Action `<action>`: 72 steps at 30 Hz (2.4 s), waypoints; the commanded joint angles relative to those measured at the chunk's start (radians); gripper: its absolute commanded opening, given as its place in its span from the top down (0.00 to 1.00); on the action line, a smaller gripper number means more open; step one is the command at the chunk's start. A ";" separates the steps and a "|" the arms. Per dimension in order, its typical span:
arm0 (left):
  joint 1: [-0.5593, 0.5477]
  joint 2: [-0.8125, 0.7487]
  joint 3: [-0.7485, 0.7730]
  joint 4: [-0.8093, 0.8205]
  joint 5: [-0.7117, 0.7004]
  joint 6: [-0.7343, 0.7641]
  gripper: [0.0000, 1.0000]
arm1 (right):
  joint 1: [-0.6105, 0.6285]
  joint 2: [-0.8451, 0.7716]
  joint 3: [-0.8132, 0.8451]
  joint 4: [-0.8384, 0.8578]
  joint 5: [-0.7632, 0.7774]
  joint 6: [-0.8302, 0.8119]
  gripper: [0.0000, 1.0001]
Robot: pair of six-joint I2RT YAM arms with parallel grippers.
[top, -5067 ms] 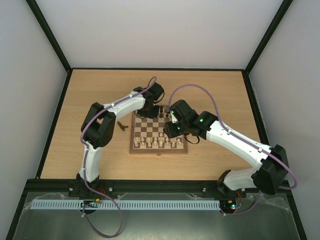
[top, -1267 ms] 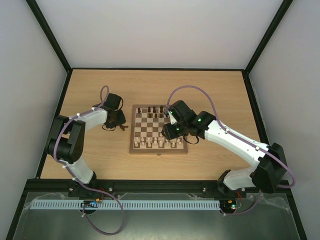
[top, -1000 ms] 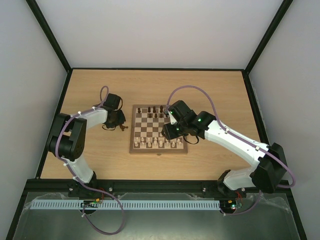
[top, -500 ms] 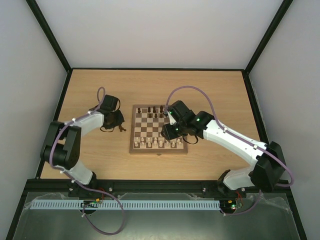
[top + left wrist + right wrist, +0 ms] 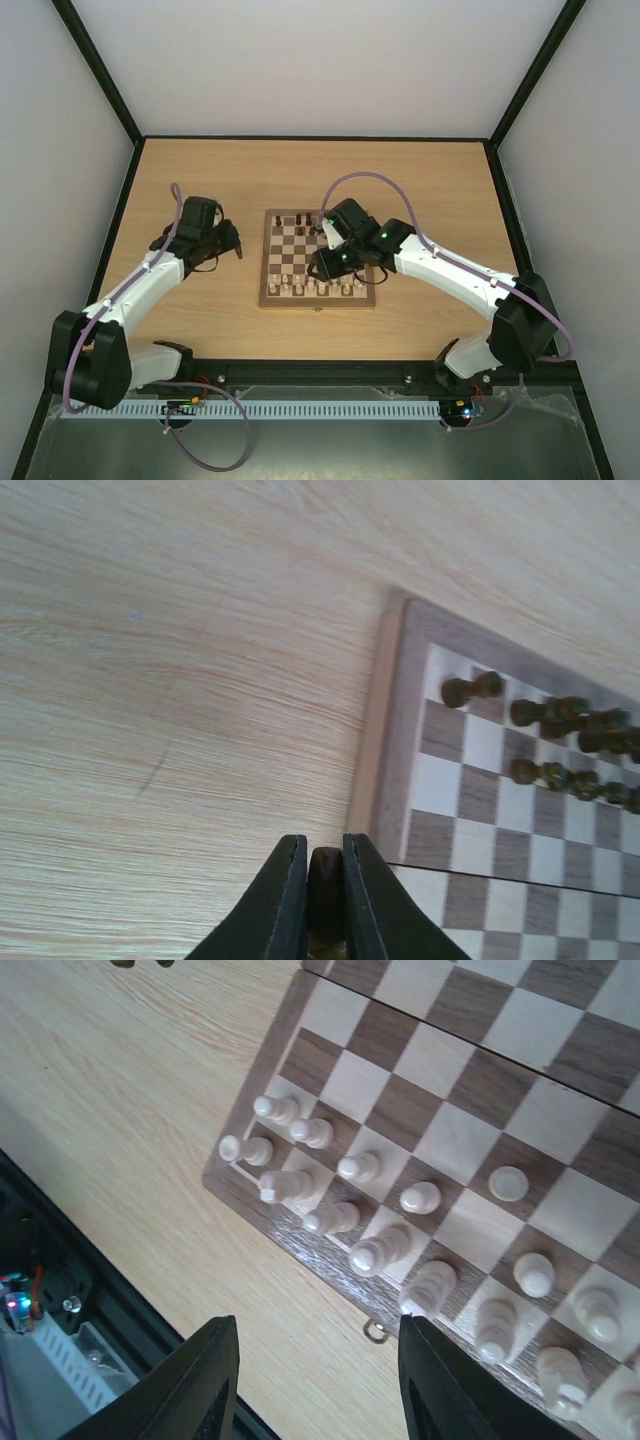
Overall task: Set up the chess pieces on the board
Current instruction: Pick up the chess piece at the center of the board.
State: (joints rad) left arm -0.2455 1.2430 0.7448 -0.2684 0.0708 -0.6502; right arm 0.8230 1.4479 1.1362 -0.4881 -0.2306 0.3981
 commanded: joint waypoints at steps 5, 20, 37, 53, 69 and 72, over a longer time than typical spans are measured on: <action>0.005 -0.082 0.013 -0.009 0.184 0.012 0.97 | 0.001 -0.015 0.029 0.097 -0.190 0.057 0.55; 0.005 -0.155 0.072 0.189 0.521 -0.086 0.97 | -0.058 -0.117 -0.064 0.440 -0.467 0.277 0.55; 0.006 -0.250 0.067 0.370 0.668 -0.291 0.96 | -0.191 -0.133 -0.344 1.139 -0.620 0.767 0.59; 0.008 -0.291 -0.003 0.512 0.734 -0.448 0.96 | -0.194 0.028 -0.446 1.756 -0.571 1.107 0.58; 0.028 -0.302 -0.144 0.820 0.764 -0.723 0.96 | -0.187 0.112 -0.440 1.914 -0.568 1.210 0.62; 0.030 -0.302 -0.159 0.860 0.763 -0.756 0.95 | -0.182 0.124 -0.436 1.907 -0.571 1.207 0.62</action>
State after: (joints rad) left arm -0.2237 0.9524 0.6033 0.4667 0.8116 -1.3331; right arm 0.6346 1.5536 0.6952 1.3457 -0.7979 1.5986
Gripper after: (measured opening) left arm 0.103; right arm 0.379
